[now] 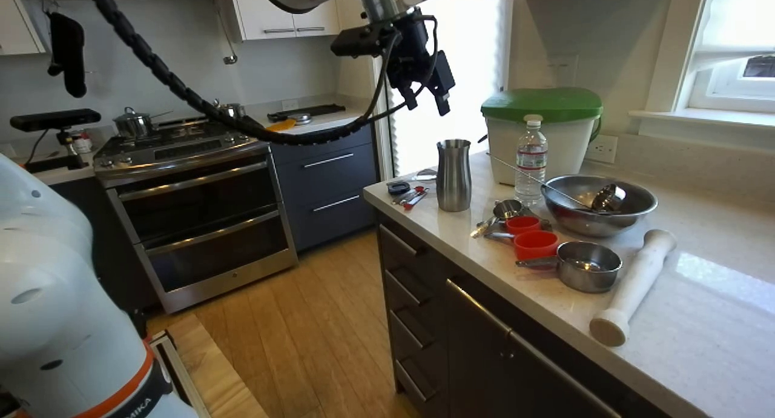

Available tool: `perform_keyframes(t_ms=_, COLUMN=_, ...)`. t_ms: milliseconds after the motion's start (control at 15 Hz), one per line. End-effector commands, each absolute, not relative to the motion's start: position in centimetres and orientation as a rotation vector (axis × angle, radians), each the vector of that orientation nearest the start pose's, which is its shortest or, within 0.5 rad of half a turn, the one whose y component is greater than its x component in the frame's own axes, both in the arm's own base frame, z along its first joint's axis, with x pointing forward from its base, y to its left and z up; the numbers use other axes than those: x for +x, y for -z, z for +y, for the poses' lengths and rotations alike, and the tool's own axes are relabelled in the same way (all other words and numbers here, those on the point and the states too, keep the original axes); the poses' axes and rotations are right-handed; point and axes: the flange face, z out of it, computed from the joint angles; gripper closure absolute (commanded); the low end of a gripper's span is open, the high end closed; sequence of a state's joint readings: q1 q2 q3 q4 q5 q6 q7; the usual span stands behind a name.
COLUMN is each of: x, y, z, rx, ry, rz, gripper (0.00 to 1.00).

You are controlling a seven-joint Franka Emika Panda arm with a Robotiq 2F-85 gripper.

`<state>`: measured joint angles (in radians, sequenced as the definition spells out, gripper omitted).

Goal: Put the ladle in the silver cup

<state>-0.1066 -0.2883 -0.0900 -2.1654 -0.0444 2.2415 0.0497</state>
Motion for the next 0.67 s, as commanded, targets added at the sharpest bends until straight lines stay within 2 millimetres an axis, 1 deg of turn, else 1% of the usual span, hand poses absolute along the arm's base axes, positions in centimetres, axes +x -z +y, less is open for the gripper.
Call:
perform_keyframes(t_ms=0, x=51.6, y=-53.4, z=-12.9, rx=-2.99, ry=0.434, rz=0.533, gripper=0.0)
perform_keyframes(t_ms=67, x=50.2, y=-54.2, z=-11.7, rx=-3.05, ry=0.521, rz=0.448, gripper=0.0)
perform_keyframes(t_ms=200, x=51.1, y=-53.3, z=-12.7, rx=-3.017, ry=0.476, rz=0.499, gripper=0.0)
perform_keyframes(t_ms=267, x=51.4, y=-53.1, z=-12.9, rx=-3.013, ry=0.467, rz=0.507, gripper=0.0)
perform_keyframes(t_ms=467, x=51.6, y=-53.2, z=-12.9, rx=-3.011, ry=0.466, rz=0.508, gripper=0.0)
perform_keyframes(t_ms=533, x=52.2, y=-53.3, z=-13.3, rx=-2.988, ry=0.439, rz=0.546, gripper=0.0)
perform_keyframes(t_ms=600, x=53.0, y=-53.2, z=-14.0, rx=-2.936, ry=0.366, rz=0.601, gripper=0.0)
